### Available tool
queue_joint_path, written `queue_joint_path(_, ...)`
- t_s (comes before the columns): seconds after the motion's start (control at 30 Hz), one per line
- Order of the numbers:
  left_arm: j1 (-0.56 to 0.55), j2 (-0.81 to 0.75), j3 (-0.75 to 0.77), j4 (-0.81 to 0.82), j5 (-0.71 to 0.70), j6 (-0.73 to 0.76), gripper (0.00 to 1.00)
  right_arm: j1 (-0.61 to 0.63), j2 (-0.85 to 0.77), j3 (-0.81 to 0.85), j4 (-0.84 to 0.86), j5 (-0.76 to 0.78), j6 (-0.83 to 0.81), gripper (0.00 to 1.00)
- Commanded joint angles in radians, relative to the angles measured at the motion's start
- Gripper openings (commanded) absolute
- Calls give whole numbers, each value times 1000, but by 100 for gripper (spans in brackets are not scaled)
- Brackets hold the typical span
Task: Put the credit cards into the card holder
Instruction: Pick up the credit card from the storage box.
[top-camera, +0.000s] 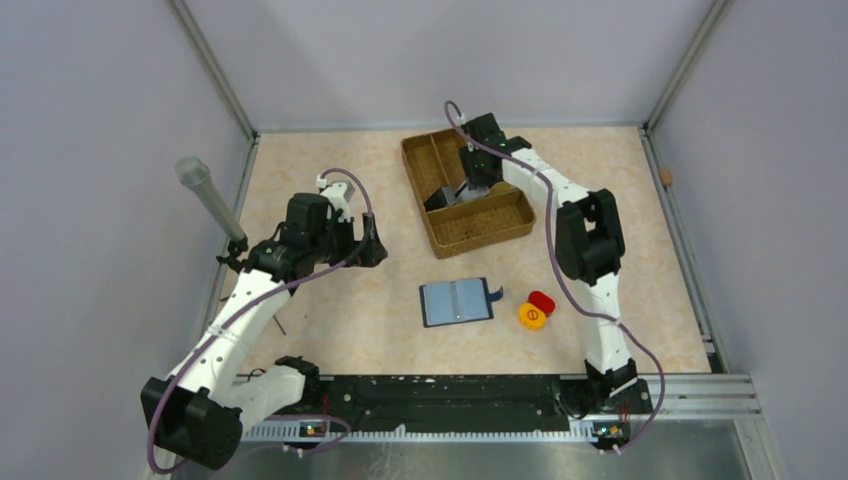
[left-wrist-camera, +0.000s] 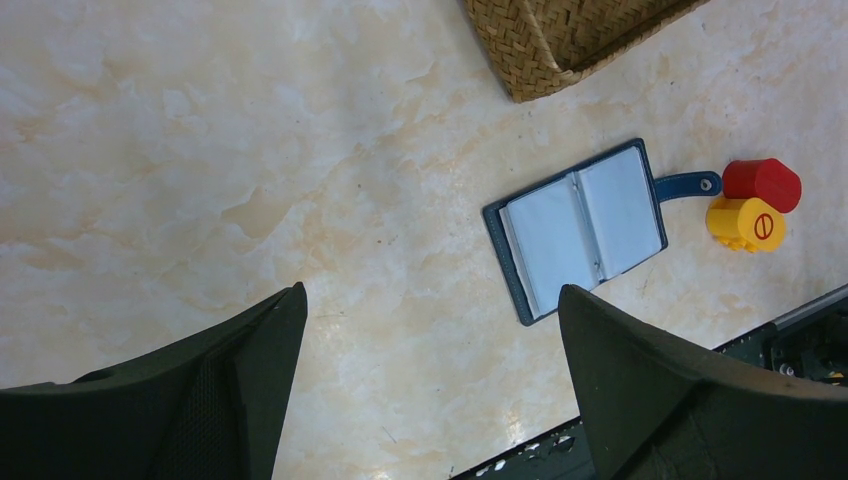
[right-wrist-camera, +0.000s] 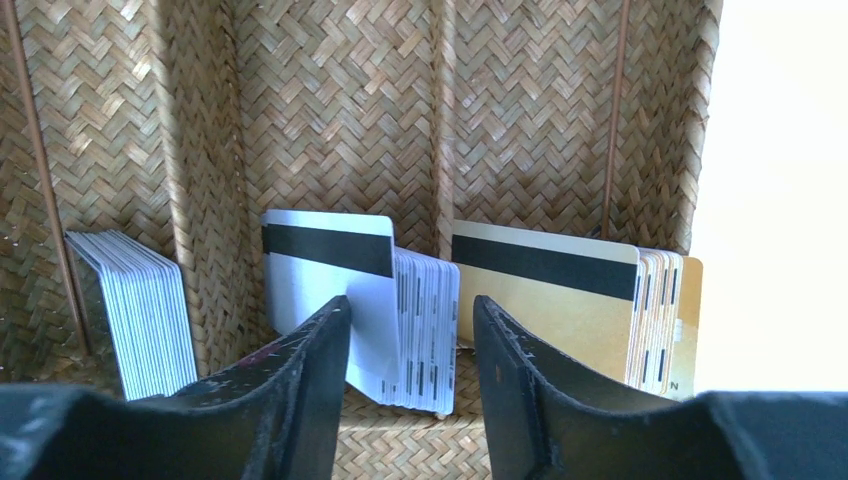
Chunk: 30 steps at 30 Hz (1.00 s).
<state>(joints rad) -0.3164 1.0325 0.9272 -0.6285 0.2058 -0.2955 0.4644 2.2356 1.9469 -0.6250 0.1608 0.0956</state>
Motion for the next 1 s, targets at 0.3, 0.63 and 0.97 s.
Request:
queue_joint_path(0.3,4,7,-2,43,23,7,99,-12,-86,38,-18,60,-15,41)
queue_joint_path(0.63,4,14,-2,43,35,6,99,-12,-90,38,-22,67,-21,39)
queue_joint_path(0.97,4,14,-2,43,38,6,99,-12,-109,41,-23,71,-24,30)
